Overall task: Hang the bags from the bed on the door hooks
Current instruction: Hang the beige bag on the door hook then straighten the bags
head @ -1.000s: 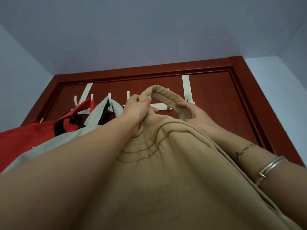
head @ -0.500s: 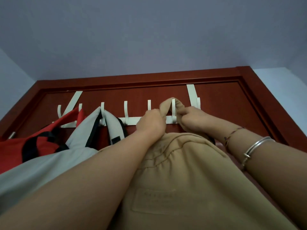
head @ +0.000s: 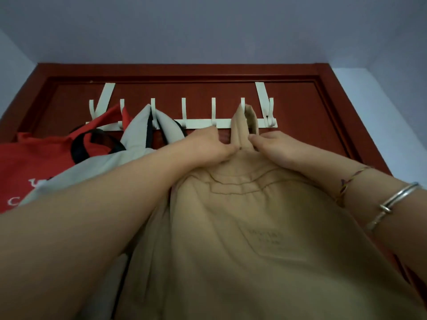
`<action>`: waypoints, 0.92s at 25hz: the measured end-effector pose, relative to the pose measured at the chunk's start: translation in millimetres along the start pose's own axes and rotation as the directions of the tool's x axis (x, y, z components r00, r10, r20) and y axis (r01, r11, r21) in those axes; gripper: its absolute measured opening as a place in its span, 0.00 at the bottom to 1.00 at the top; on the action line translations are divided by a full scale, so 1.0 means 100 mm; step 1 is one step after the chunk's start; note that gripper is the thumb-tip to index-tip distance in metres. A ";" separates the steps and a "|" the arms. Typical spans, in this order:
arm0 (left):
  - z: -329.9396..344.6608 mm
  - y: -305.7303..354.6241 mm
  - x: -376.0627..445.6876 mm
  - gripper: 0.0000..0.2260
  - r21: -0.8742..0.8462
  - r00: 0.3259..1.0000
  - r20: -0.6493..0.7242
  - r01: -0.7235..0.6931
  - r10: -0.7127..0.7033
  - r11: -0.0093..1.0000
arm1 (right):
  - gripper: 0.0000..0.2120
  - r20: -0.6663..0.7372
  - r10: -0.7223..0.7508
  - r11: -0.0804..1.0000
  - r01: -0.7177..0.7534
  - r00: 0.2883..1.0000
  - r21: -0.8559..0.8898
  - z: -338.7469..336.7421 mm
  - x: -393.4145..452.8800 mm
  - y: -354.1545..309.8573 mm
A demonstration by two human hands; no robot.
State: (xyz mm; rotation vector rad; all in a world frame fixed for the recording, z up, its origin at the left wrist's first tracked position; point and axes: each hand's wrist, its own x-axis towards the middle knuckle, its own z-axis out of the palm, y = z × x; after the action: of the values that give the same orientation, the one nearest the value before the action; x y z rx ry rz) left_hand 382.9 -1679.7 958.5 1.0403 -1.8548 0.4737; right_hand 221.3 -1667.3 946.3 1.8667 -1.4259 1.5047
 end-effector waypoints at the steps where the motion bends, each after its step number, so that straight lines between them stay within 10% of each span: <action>1: -0.06 -0.08 -0.12 0.34 0.001 0.996 0.078 0.046 -0.046 0.999 | 0.24 -0.009 0.005 0.993 -0.006 1.000 -0.117 0.01 -0.13 0.02; 4: -0.15 -0.29 -0.49 0.47 -0.121 0.912 0.388 0.194 -0.133 0.974 | 0.29 0.061 0.075 0.959 -0.055 0.995 -0.278 0.00 -0.53 0.16; 6: -0.10 -0.36 -0.69 0.39 -0.271 0.854 0.503 0.303 -0.134 0.914 | 0.28 0.089 0.109 0.964 -0.083 0.990 -0.252 -0.07 -0.72 0.31; 13: 0.62 -0.24 -1.09 0.09 -0.212 0.965 0.240 0.162 -0.110 0.964 | 0.15 0.033 -0.007 0.965 0.015 0.999 -0.263 0.08 -0.87 0.67; 23: 0.30 -0.34 -1.38 0.11 -0.202 0.973 0.133 0.211 -0.187 0.956 | 0.18 -0.085 -0.077 0.944 0.045 0.993 -0.327 0.46 -1.09 0.53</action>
State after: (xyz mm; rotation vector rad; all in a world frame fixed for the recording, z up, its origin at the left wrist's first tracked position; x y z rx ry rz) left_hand 424.3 -1656.2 820.8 1.1095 -1.8279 0.0938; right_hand 208.0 -1673.7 817.2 1.6017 -1.4550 1.2260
